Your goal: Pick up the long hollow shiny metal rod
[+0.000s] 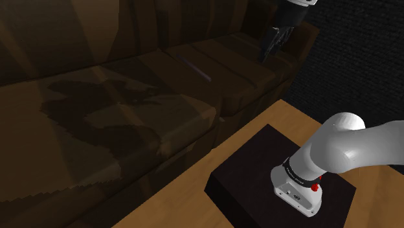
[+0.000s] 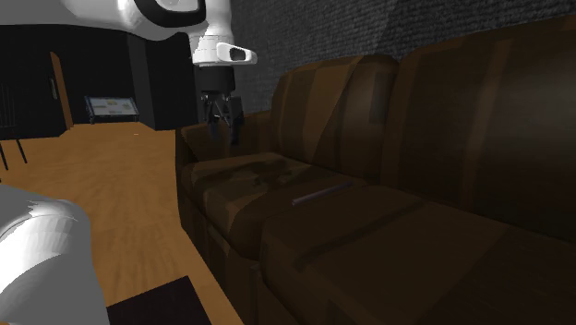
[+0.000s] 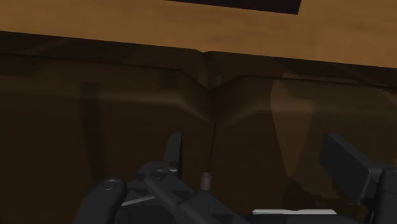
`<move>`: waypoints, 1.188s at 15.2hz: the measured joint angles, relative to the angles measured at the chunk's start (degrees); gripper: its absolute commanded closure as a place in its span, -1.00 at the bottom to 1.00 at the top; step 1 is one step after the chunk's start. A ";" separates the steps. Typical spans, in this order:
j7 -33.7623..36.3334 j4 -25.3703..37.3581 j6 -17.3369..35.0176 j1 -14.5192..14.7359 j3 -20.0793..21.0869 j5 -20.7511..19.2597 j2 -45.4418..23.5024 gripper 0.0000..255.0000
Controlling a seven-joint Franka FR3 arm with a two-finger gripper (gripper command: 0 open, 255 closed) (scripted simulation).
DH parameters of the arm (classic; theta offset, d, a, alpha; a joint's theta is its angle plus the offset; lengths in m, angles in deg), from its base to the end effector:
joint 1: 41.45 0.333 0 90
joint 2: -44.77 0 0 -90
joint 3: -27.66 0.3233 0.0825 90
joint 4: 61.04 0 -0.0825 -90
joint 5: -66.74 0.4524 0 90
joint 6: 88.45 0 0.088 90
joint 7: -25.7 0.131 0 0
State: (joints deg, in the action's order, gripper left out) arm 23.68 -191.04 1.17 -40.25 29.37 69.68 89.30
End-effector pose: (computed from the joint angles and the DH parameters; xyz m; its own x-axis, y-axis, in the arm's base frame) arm 0.3730 0.0284 0.6149 0.9942 0.0791 0.0732 0.0813 -0.9963 -0.0277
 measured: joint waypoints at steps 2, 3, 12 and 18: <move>0.08 0.09 0.79 -0.02 0.06 0.07 -0.85 -1.00; 0.05 0.20 2.02 -0.10 0.00 0.08 -2.18 -1.00; 1.14 3.31 15.56 -0.48 0.51 0.96 -18.32 -1.00; 1.69 8.86 22.48 -0.72 0.62 1.34 -30.37 -1.00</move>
State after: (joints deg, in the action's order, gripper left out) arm 25.36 -182.18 23.65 -40.98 29.98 71.02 58.93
